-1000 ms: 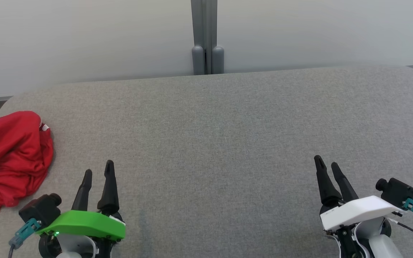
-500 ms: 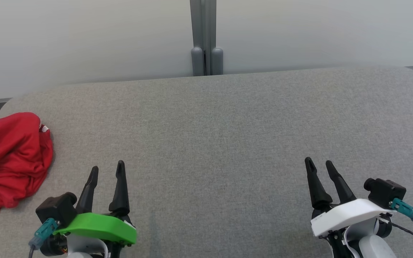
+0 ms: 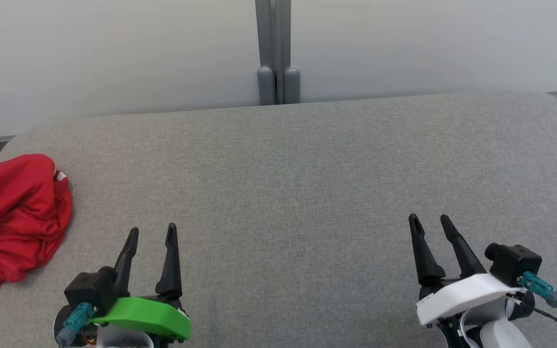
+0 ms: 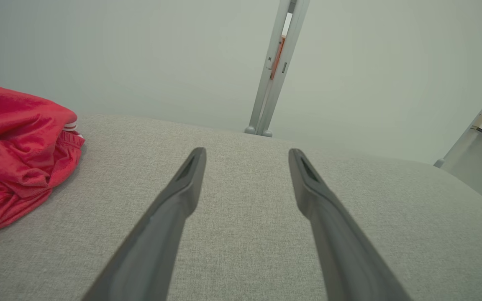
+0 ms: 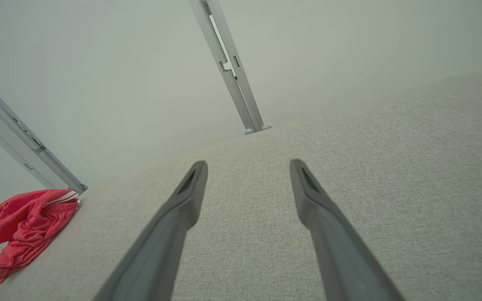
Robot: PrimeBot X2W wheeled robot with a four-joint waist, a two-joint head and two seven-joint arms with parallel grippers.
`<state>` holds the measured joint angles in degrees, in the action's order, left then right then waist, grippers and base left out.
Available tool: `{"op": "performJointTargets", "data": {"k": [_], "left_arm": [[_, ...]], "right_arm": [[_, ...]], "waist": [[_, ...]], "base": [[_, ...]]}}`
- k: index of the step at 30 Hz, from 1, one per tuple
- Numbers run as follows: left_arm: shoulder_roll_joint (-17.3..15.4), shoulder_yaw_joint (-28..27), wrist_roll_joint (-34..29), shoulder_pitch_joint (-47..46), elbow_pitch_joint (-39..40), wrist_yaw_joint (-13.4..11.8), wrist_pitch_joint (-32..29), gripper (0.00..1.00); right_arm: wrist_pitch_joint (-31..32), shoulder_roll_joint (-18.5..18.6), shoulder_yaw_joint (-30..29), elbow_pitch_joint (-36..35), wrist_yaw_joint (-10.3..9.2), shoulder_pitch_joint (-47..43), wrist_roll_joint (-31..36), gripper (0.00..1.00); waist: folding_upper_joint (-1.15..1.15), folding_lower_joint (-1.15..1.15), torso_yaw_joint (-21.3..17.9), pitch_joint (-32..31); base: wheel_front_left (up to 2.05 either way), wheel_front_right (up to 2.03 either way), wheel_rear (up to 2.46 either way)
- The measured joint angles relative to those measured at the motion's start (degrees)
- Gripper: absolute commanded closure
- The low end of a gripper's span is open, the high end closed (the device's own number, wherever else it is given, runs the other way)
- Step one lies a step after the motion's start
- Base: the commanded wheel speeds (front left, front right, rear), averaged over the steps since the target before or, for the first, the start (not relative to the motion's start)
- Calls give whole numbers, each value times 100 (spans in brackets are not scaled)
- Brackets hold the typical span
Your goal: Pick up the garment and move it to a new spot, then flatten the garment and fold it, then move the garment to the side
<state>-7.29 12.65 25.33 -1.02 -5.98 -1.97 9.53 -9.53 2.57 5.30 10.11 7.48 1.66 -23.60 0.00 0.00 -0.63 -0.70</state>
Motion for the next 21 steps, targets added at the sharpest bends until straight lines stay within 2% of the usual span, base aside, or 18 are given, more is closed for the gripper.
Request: {"op": "performJointTargets", "data": {"k": [5, 14, 21], "left_arm": [[70, -87, -212, 55, -15, 105, 65, 0], [263, -341, -564, 136, -71, 443, 175, 0], [343, -413, -975, 196, -114, 557, 272, 0]], "right_arm": [[-67, 3, -20, 1, 0, -26, 203, 0], [-177, 7, -116, 93, 0, -49, 406, 0], [-269, 8, -76, 115, 0, -88, 702, 0]], "waist": [[0, 0, -4, -6], [0, 0, -1, 2], [0, 0, -9, -30]], "base": [[0, 0, 0], [0, 0, 0], [0, 0, 0]]}}
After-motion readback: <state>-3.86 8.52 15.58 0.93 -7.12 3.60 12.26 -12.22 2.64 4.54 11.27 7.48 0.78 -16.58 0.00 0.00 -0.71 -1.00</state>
